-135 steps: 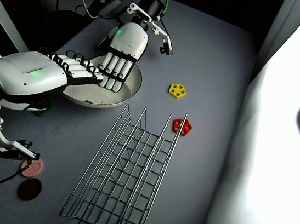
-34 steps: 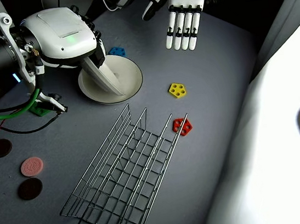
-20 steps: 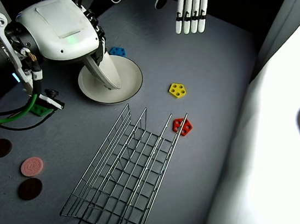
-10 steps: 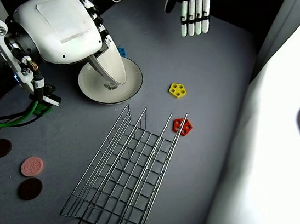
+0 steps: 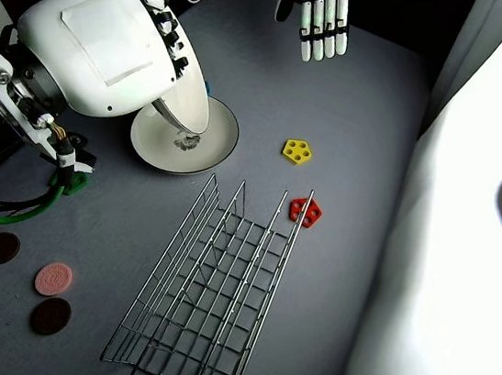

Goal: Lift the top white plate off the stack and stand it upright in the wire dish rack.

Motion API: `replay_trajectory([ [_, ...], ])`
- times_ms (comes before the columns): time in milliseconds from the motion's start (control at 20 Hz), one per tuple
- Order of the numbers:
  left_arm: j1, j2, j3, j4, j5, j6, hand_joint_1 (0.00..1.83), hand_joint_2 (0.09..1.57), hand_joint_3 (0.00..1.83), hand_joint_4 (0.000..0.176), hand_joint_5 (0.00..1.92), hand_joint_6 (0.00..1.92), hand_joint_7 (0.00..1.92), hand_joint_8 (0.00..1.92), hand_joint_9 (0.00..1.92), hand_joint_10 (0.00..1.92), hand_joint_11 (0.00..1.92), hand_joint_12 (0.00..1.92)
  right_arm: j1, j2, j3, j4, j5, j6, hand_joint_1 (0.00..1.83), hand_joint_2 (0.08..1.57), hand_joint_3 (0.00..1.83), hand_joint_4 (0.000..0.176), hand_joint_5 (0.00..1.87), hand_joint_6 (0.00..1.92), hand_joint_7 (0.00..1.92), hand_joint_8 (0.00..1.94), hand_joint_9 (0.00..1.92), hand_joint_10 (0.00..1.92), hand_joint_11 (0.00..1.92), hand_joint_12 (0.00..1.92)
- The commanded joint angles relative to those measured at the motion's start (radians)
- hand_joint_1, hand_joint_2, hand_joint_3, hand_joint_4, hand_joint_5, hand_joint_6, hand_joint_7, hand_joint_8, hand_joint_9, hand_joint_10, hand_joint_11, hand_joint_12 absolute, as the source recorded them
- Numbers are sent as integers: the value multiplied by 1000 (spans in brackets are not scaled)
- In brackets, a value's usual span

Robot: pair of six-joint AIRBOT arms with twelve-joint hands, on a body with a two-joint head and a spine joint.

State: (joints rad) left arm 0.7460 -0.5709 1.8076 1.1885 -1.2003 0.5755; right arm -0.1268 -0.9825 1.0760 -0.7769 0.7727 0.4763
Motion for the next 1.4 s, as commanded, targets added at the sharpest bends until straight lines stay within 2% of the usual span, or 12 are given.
replay_trajectory([
  [0,-15,11,7,-80,-48,5,104,954,0,0,77,10,85,7,79,8,128,18,20,11,4,86,123,35,1501,1029,3,0,1002,868,1233,325,1198,582,976,1359],
  [150,-14,11,17,-92,-59,6,93,951,0,0,59,0,72,1,71,3,126,16,20,11,19,107,125,48,1497,1033,1,0,991,936,1240,256,1157,623,1030,1293],
  [400,-15,7,40,-94,-87,5,113,959,2,0,52,2,100,6,105,7,106,6,20,12,36,146,125,59,1500,1029,0,0,1023,903,1328,120,1114,669,1012,1294],
  [600,-15,5,44,-96,-89,5,109,951,0,0,68,7,110,6,118,8,129,15,19,12,40,147,125,67,1497,1038,0,0,1019,928,1325,80,1081,729,995,1331],
  [650,-15,4,44,-96,-89,5,104,955,0,0,69,6,105,3,111,4,122,12,17,12,41,149,125,67,1499,1031,0,0,1024,912,1329,90,1120,669,1005,1307],
  [800,-15,3,43,-96,-90,5,103,959,1,0,62,6,93,5,108,4,120,10,9,12,52,151,125,66,1499,1027,0,0,1026,880,1324,100,1139,645,1033,1277],
  [900,-15,3,44,-97,-93,5,103,959,0,0,74,8,106,8,113,4,118,9,5,12,63,151,125,66,1499,1030,0,0,1051,854,1241,267,1125,667,1016,1286],
  [1000,-15,3,44,-97,-96,5,107,957,0,0,73,6,111,8,118,6,117,8,3,12,75,157,124,65,1499,1034,1,0,1016,902,1219,338,1110,687,1017,1291],
  [1350,-15,3,43,-97,-104,5,113,951,0,0,61,0,98,1,93,0,114,6,3,12,101,182,144,65,1502,1020,1,0,1017,848,1254,287,1189,576,1056,1245],
])
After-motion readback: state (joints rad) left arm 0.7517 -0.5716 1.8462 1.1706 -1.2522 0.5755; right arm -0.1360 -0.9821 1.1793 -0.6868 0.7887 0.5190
